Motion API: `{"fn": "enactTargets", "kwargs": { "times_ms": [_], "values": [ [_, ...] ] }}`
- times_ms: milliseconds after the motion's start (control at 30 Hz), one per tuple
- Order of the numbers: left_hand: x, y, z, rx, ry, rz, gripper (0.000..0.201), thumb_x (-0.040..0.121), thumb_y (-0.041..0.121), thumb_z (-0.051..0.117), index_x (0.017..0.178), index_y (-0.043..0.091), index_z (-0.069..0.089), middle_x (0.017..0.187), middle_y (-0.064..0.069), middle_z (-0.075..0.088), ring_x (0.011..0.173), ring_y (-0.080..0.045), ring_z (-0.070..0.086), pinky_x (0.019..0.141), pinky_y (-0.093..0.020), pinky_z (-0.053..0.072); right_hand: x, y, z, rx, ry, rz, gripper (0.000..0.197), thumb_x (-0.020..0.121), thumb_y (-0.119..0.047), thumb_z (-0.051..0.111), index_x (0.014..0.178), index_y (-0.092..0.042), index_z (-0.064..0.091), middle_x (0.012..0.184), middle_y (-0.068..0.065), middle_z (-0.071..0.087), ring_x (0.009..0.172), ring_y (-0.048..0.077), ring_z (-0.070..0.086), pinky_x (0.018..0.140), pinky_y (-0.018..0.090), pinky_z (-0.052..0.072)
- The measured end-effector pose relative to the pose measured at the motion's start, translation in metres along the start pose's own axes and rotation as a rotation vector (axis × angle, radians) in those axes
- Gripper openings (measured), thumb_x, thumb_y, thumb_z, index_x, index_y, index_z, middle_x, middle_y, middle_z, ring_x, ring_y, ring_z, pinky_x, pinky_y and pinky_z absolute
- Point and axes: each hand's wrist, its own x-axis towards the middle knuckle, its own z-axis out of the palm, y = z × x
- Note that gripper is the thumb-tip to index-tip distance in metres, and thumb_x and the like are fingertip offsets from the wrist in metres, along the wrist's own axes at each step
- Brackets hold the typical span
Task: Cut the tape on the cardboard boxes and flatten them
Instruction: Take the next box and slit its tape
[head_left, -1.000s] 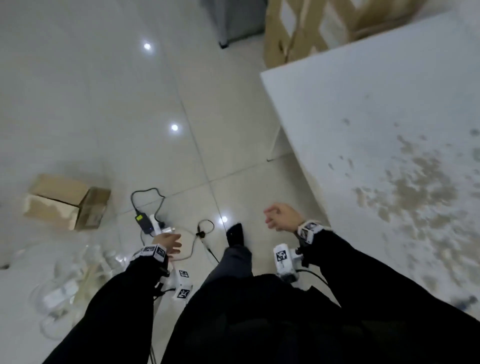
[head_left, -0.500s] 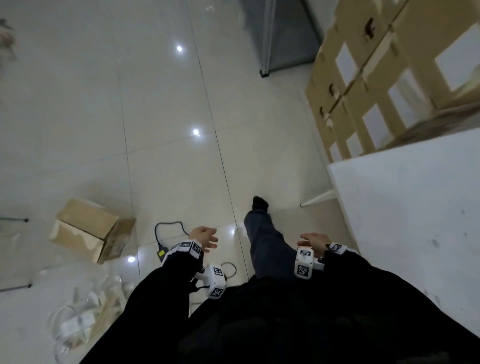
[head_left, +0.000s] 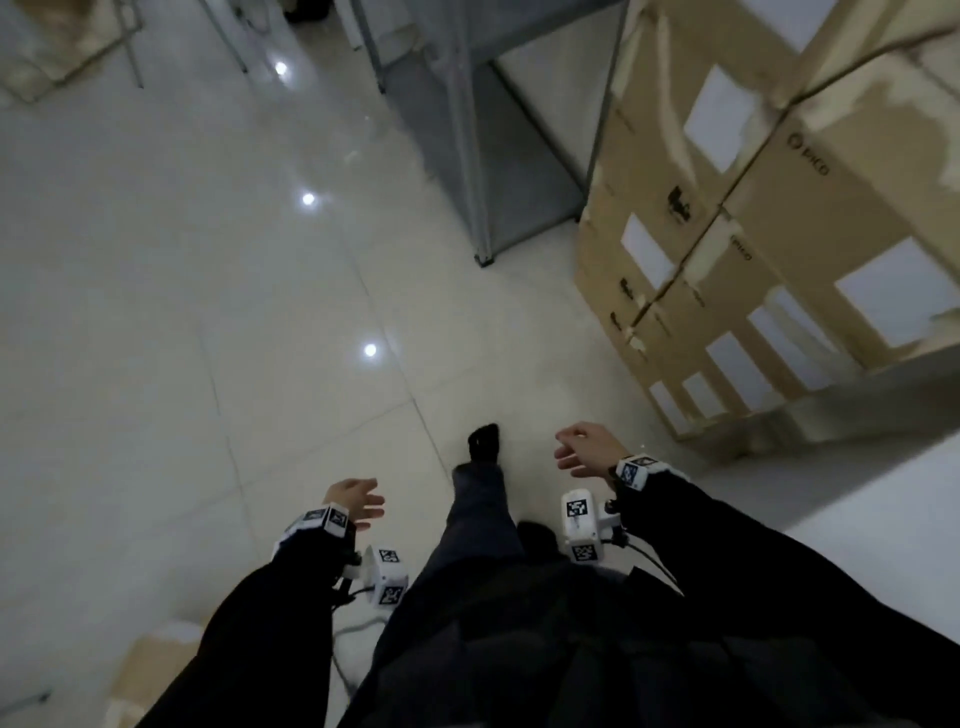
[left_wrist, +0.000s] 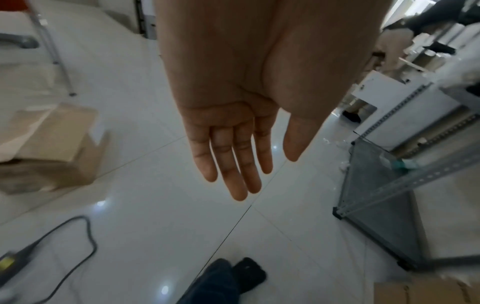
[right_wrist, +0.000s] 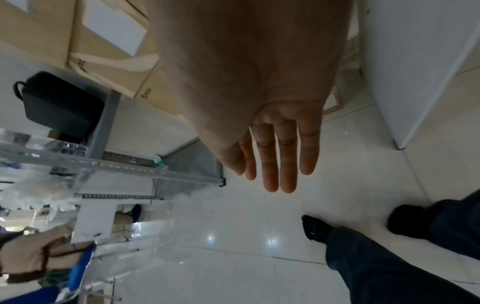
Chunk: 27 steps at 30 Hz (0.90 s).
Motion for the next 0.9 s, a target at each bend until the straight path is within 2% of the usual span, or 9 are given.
{"fn": "enactTargets", "kwargs": {
  "times_ms": [100, 300, 367, 467, 600, 667, 767, 833, 900],
  "values": [
    [0.035, 0.067, -0.001, 0.117, -0.031, -0.003, 0.012, 0.099, 0.015, 0.049, 0.096, 0.006, 0.056, 0.064, -0.008, 0.062, 0.052, -0.023, 0.059, 0.061, -0.027, 0.035, 0.021, -0.027, -0.011, 0.08, 0.062, 0.006, 0.013, 0.098, -0.015, 0.045, 0.102, -0.006, 0.053, 0.075, 0.006, 0.058, 0.062, 0.016, 0.055, 0.055, 0.024, 0.042],
    [0.073, 0.228, 0.034, 0.304, -0.116, 0.235, 0.016, 0.098, 0.015, 0.049, 0.109, 0.006, 0.056, 0.085, -0.013, 0.061, 0.063, -0.02, 0.056, 0.059, -0.026, 0.036, 0.05, -0.048, -0.06, 0.327, 0.245, 0.095, 0.025, 0.099, -0.016, 0.045, 0.117, -0.001, 0.054, 0.08, 0.006, 0.059, 0.068, 0.017, 0.057, 0.063, 0.027, 0.045],
    [0.069, 0.281, 0.06, 0.342, -0.161, 0.344, 0.016, 0.098, 0.016, 0.049, 0.11, 0.009, 0.056, 0.092, -0.013, 0.062, 0.06, -0.017, 0.058, 0.058, -0.024, 0.037, 0.052, -0.042, -0.076, 0.444, 0.364, 0.135, 0.028, 0.099, -0.016, 0.045, 0.12, 0.001, 0.054, 0.081, 0.007, 0.06, 0.071, 0.018, 0.057, 0.064, 0.028, 0.045],
    [0.049, 0.347, 0.107, 0.378, -0.272, 0.533, 0.01, 0.098, 0.014, 0.048, 0.105, 0.01, 0.055, 0.077, -0.007, 0.06, 0.05, -0.011, 0.059, 0.055, -0.024, 0.036, 0.049, -0.037, -0.094, 0.618, 0.545, 0.171, 0.028, 0.099, -0.015, 0.046, 0.12, 0.002, 0.055, 0.078, 0.008, 0.058, 0.068, 0.019, 0.055, 0.062, 0.028, 0.043],
    [0.013, 0.417, 0.174, 0.437, -0.442, 0.705, 0.014, 0.099, 0.017, 0.048, 0.108, 0.009, 0.054, 0.081, -0.007, 0.061, 0.062, -0.015, 0.057, 0.057, -0.025, 0.038, 0.048, -0.061, -0.121, 0.725, 0.605, 0.138, 0.031, 0.1, -0.018, 0.044, 0.123, 0.002, 0.055, 0.09, 0.011, 0.062, 0.079, 0.024, 0.059, 0.067, 0.029, 0.045],
    [-0.005, 0.447, 0.202, 0.463, -0.494, 0.794, 0.012, 0.099, 0.019, 0.049, 0.105, 0.01, 0.053, 0.086, -0.008, 0.062, 0.063, -0.014, 0.057, 0.059, -0.023, 0.04, 0.046, -0.09, -0.142, 0.73, 0.642, 0.077, 0.03, 0.1, -0.015, 0.044, 0.121, 0.003, 0.055, 0.099, 0.016, 0.061, 0.086, 0.027, 0.059, 0.068, 0.028, 0.046],
    [-0.038, 0.5, 0.232, 0.297, -0.535, 0.995, 0.009, 0.098, 0.013, 0.05, 0.092, 0.013, 0.057, 0.077, -0.004, 0.062, 0.056, -0.004, 0.058, 0.059, -0.02, 0.043, 0.036, -0.15, -0.184, 0.707, 0.772, -0.132, 0.022, 0.1, -0.009, 0.04, 0.111, -0.002, 0.058, 0.103, 0.018, 0.064, 0.089, 0.03, 0.061, 0.068, 0.025, 0.05],
    [-0.063, 0.54, 0.241, 0.138, -0.5, 1.151, 0.013, 0.098, 0.008, 0.049, 0.089, 0.01, 0.059, 0.073, -0.005, 0.06, 0.054, 0.001, 0.057, 0.059, -0.017, 0.047, 0.022, -0.196, -0.213, 0.677, 0.894, -0.345, 0.019, 0.1, -0.01, 0.041, 0.103, -0.01, 0.06, 0.094, 0.011, 0.066, 0.091, 0.027, 0.064, 0.068, 0.022, 0.054],
    [-0.087, 0.579, 0.247, 0.023, -0.411, 1.33, 0.015, 0.098, 0.014, 0.05, 0.085, 0.012, 0.057, 0.07, -0.006, 0.058, 0.056, -0.001, 0.055, 0.06, -0.017, 0.046, 0.005, -0.24, -0.241, 0.66, 1.041, -0.542, 0.018, 0.099, -0.011, 0.044, 0.098, -0.018, 0.061, 0.088, 0.003, 0.066, 0.087, 0.019, 0.064, 0.072, 0.025, 0.054]
  ]
}}
